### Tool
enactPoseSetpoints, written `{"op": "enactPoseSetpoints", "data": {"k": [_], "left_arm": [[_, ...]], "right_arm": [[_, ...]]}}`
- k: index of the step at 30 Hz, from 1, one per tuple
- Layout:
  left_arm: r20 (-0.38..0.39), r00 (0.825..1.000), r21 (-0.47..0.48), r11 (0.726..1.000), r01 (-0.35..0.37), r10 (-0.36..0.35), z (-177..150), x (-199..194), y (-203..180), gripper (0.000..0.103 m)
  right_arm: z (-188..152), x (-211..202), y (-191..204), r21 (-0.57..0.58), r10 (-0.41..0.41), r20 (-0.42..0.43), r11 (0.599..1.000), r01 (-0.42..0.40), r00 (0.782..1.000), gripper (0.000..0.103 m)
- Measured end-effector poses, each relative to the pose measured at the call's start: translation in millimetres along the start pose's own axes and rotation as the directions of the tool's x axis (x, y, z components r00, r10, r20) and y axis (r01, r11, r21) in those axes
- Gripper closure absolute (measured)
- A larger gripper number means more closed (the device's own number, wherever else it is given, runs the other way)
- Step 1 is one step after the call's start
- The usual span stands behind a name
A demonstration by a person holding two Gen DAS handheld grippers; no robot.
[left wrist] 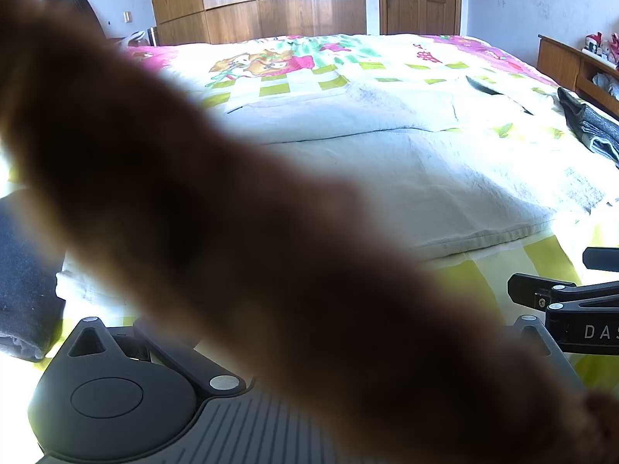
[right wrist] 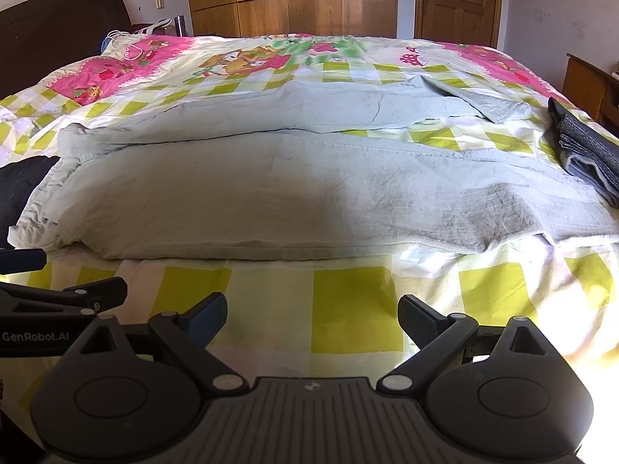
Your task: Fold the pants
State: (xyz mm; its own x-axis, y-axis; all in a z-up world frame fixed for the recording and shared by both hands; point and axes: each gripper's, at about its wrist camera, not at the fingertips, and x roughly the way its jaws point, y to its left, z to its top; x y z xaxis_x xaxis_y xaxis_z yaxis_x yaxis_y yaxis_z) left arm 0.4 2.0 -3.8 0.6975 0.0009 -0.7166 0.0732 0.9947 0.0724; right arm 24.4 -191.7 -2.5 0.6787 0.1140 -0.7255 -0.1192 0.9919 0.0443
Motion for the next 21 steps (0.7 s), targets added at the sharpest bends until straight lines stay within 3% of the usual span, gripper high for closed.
{"op": "enactPoseSetpoints", "data": {"k": [21], "left_arm": [[-0.003, 1.000, 0.008, 1.000, 0.012, -0.012, -0.6, -0.9, 0.0, 0.000]], "right_arm": [[0.3, -0.2, 1.1, -0.002, 0.001, 0.000, 1.000, -0.001, 1.000, 0.000]]}}
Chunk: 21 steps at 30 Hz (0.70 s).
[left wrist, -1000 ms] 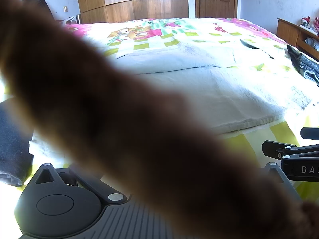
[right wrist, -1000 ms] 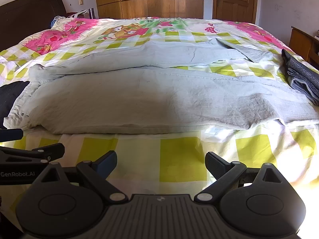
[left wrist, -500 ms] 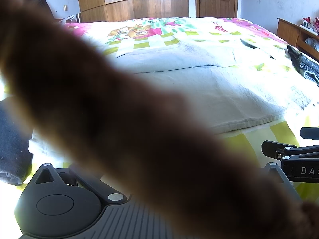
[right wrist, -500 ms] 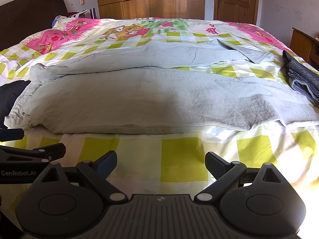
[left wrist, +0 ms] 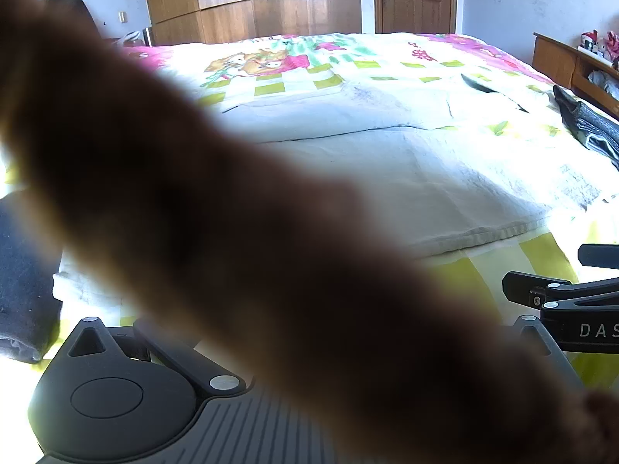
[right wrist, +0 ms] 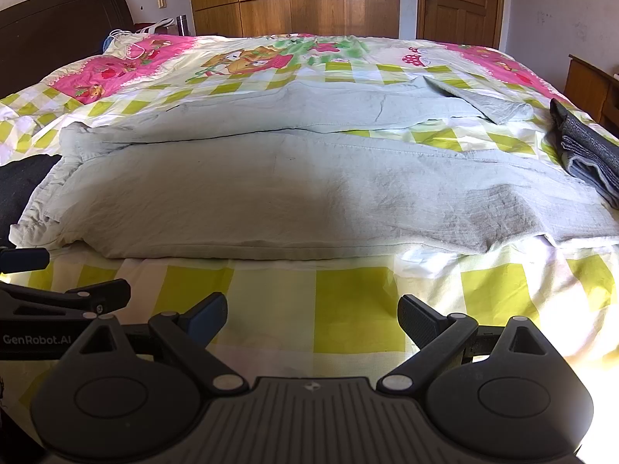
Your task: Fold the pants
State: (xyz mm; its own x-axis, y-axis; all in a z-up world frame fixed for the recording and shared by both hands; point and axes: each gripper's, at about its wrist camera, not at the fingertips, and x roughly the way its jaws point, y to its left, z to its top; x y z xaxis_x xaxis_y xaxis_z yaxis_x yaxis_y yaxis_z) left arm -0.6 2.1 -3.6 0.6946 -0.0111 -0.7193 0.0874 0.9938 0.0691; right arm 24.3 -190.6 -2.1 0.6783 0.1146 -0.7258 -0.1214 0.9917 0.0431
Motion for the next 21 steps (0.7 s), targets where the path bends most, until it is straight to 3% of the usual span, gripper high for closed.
{"op": "enactPoseSetpoints", "data": {"k": [21], "left_arm": [[0.001, 1.000, -0.016, 1.000, 0.008, -0.008, 1.9, -0.4, 2.9, 0.000]], "right_arm": [[1.4, -0.4, 5.9, -0.023, 0.006, 0.003, 1.000, -0.006, 1.000, 0.000]]}}
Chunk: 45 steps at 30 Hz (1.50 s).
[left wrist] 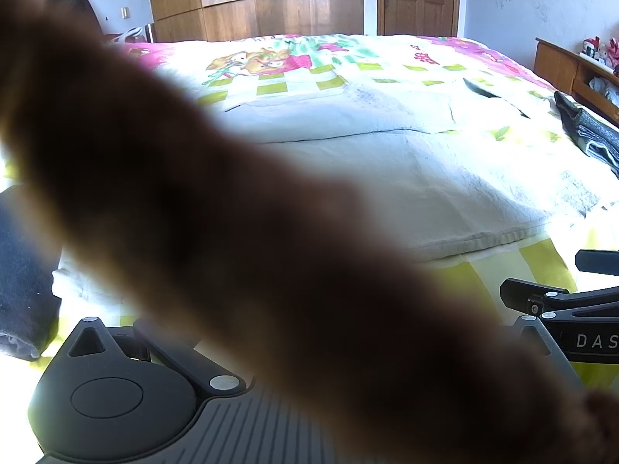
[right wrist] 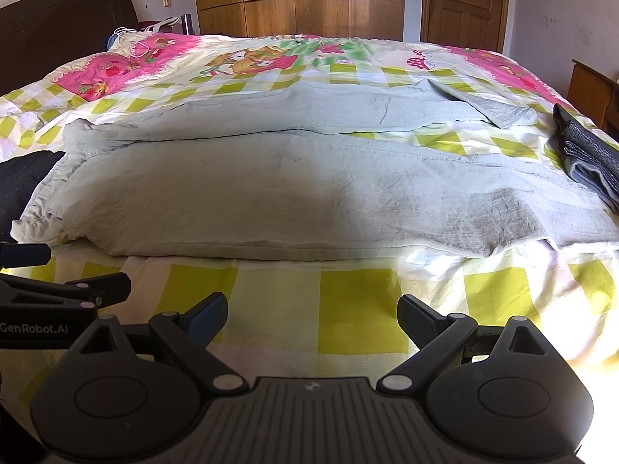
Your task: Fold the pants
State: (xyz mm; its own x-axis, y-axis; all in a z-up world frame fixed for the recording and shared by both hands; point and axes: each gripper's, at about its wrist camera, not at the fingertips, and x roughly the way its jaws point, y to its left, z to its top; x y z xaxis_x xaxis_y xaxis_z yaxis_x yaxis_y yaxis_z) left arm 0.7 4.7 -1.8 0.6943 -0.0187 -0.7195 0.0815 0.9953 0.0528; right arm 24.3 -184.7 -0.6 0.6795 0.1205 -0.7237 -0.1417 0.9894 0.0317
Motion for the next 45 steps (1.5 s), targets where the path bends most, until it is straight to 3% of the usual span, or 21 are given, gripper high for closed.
{"op": "enactPoseSetpoints", "data": {"k": [9, 14, 17, 20, 26, 32, 35, 36, 38, 41, 43, 45], "left_arm": [[0.021, 1.000, 0.012, 1.000, -0.015, 0.014, 5.6, -5.2, 10.1, 0.000], [0.026, 0.999, 0.007, 1.000, -0.021, 0.021, 13.2, -8.8, 37.1, 0.000], [0.040, 0.997, 0.040, 0.997, -0.068, 0.067, 16.6, -11.7, 61.6, 0.000], [0.043, 0.993, 0.052, 0.992, -0.116, 0.114, 18.2, -9.1, 92.1, 0.000], [0.003, 0.994, 0.035, 0.993, -0.111, 0.111, 14.1, 6.7, 142.8, 0.001], [-0.035, 0.993, 0.121, 0.987, -0.107, 0.112, 2.1, 17.6, 163.9, 0.002], [-0.034, 0.995, 0.166, 0.982, -0.088, 0.095, -1.7, 19.4, 166.9, 0.003], [-0.025, 0.996, 0.176, 0.981, -0.081, 0.087, -1.5, 19.7, 166.4, 0.004], [-0.020, 0.997, 0.190, 0.979, -0.069, 0.074, 0.2, 23.3, 167.0, 0.012], [-0.046, 0.998, 0.184, 0.982, -0.034, 0.043, 3.4, 33.4, 170.9, 0.038], [-0.070, 0.997, 0.150, 0.989, -0.015, 0.026, 4.3, 37.6, 176.6, 0.053], [-0.078, 0.997, 0.112, 0.994, 0.012, -0.004, 2.4, 33.4, 183.4, 0.064]], "right_arm": [[11.0, 0.8, 13.2, -0.077, 0.029, 0.019, 0.997, -0.028, 0.999, 0.000], [27.2, 4.0, 35.6, -0.154, 0.087, 0.034, 0.985, -0.080, 0.996, 0.000], [34.6, 9.5, 58.0, -0.233, 0.136, 0.039, 0.965, -0.123, 0.990, 0.000], [40.5, 17.9, 87.1, -0.331, 0.195, 0.032, 0.928, -0.173, 0.980, 0.000], [45.0, 35.5, 145.1, -0.512, 0.320, -0.031, 0.808, -0.290, 0.947, 0.005], [36.0, 44.4, 195.6, -0.696, 0.374, -0.066, 0.647, -0.312, 0.925, 0.013], [35.6, 54.2, 213.8, -0.737, 0.383, -0.091, 0.594, -0.321, 0.919, 0.020], [36.0, 58.9, 219.4, -0.746, 0.376, -0.101, 0.584, -0.320, 0.921, 0.028], [37.4, 69.1, 227.1, -0.750, 0.353, -0.128, 0.577, -0.323, 0.927, 0.041], [43.9, 77.1, 232.4, -0.726, 0.357, -0.164, 0.587, -0.357, 0.920, 0.054], [46.5, 76.8, 235.1, -0.712, 0.349, -0.172, 0.602, -0.361, 0.921, 0.076], [47.3, 74.8, 236.7, -0.692, 0.365, -0.208, 0.601, -0.401, 0.907, 0.077]]}}
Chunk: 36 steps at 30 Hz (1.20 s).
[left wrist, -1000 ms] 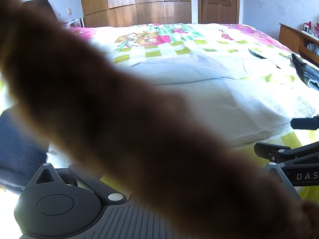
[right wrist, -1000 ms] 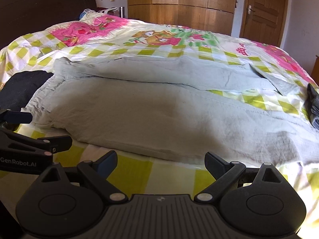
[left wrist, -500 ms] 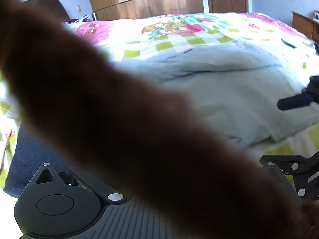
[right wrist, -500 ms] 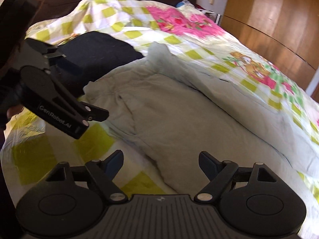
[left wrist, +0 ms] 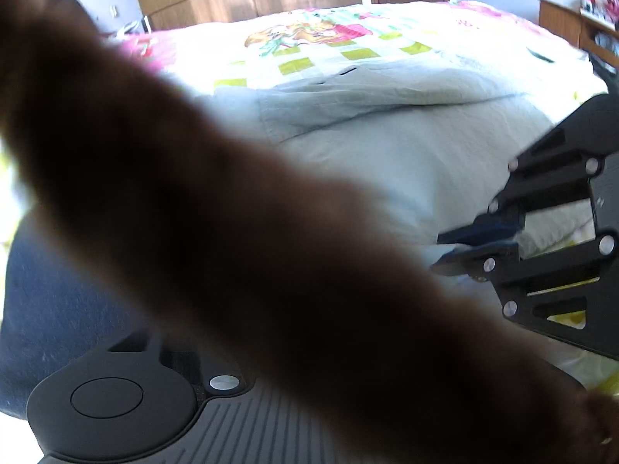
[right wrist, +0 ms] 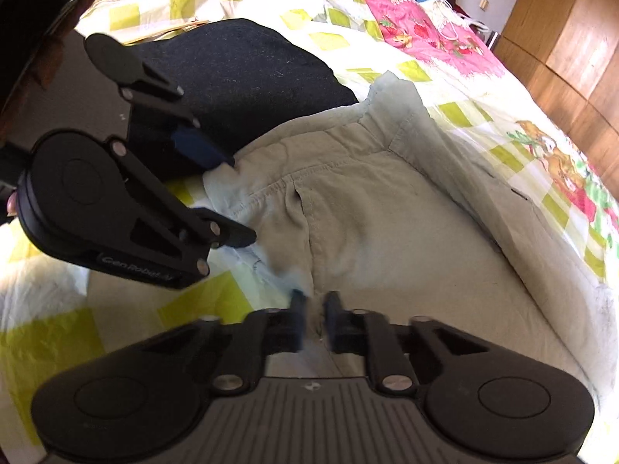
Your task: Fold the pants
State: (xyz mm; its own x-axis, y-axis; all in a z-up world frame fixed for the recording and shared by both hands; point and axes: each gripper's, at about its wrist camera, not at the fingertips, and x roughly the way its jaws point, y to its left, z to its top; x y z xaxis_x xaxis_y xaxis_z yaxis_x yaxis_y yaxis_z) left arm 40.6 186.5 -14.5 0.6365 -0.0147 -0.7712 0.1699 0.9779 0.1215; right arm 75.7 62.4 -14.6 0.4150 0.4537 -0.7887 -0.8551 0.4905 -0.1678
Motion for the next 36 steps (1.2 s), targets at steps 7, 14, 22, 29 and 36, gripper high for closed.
{"op": "enactPoseSetpoints", "data": {"k": [7, 14, 22, 29, 36], "left_arm": [[-0.056, 0.998, -0.020, 1.000, -0.004, 0.003, -14.6, -22.9, 7.5, 0.067], [-0.036, 0.999, -0.006, 1.000, -0.013, 0.012, -0.6, -45.2, 0.4, 0.064], [0.050, 0.988, 0.037, 0.989, 0.145, -0.147, 44.3, -40.0, -57.2, 0.063], [-0.039, 0.952, 0.131, 0.943, 0.305, -0.303, 73.0, 27.6, -154.0, 0.063], [-0.055, 0.953, 0.149, 0.941, 0.303, -0.298, 80.6, 31.8, -156.3, 0.061]], "right_arm": [[-1.9, -4.7, 13.0, 0.032, 0.132, -0.014, 0.991, -0.131, 0.991, 0.076], [-18.7, -37.6, -23.4, 0.200, 0.113, 0.065, 0.972, -0.124, 0.991, 0.073], [-117.9, -105.6, -127.1, 0.516, -0.184, -0.046, 0.837, 0.181, 0.982, 0.070], [-253.7, -157.1, -233.2, 0.723, -0.345, -0.349, 0.492, 0.484, 0.872, 0.068], [-260.0, -187.6, -244.1, 0.733, -0.399, -0.298, 0.487, 0.476, 0.867, 0.069]]}}
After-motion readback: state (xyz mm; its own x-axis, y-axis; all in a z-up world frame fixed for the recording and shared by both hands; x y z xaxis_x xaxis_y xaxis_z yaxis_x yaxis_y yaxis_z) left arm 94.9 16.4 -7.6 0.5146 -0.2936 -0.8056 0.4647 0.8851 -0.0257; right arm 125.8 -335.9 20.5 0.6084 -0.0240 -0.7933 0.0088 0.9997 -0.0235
